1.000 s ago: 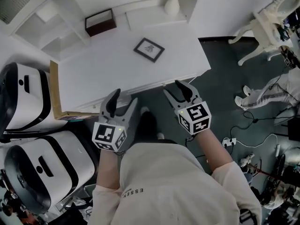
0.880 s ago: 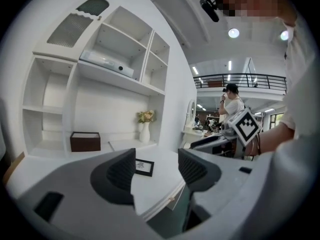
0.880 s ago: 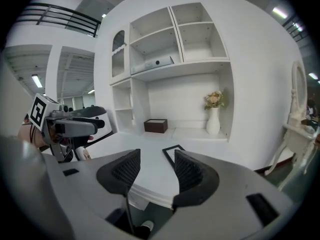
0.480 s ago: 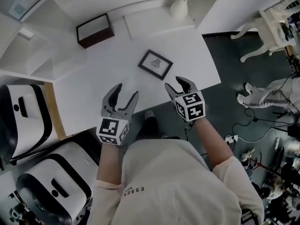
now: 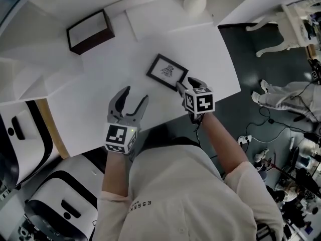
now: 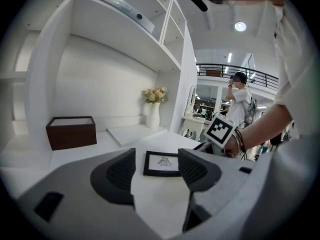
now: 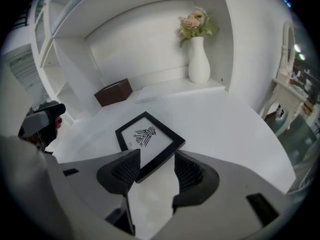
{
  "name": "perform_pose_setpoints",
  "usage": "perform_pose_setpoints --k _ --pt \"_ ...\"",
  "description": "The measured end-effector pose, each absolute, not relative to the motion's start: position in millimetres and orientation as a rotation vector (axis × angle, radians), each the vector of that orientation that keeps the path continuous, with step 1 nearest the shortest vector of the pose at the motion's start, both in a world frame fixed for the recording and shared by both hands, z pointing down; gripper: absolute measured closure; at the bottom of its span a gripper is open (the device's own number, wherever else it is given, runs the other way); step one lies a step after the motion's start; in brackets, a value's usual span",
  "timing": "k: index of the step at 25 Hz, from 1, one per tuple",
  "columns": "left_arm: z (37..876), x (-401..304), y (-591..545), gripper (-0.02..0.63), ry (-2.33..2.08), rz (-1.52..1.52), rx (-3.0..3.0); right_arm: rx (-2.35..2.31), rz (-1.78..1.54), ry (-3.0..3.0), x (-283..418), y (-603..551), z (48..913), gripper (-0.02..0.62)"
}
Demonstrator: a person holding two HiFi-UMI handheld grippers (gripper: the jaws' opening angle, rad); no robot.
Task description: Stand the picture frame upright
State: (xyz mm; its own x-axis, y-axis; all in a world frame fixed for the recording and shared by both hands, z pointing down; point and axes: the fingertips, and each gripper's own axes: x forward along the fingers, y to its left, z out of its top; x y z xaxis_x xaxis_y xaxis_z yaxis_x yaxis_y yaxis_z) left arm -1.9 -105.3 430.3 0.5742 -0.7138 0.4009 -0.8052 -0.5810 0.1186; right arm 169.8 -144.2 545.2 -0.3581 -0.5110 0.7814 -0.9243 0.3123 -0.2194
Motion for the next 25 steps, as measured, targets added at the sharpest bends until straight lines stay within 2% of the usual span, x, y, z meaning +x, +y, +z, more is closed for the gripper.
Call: perform_pose_setpoints --k 6,8,25 --pt "447.0 -6.8 -118.0 0.354 -1.224 0.502 2.48 1.316 1.027 -1.899 173.1 -153.5 566.4 0.372" --pt "447.2 -6.8 -121.0 0.354 -1.218 0.495 2.48 1.308 1.007 -1.888 171.3 -153.3 569.4 0.397" --pt "468.1 0.5 -78.8 0.354 -1.238 0.554 2.359 1.134 0.887 -1.956 168.0 -135.3 567.7 0.404"
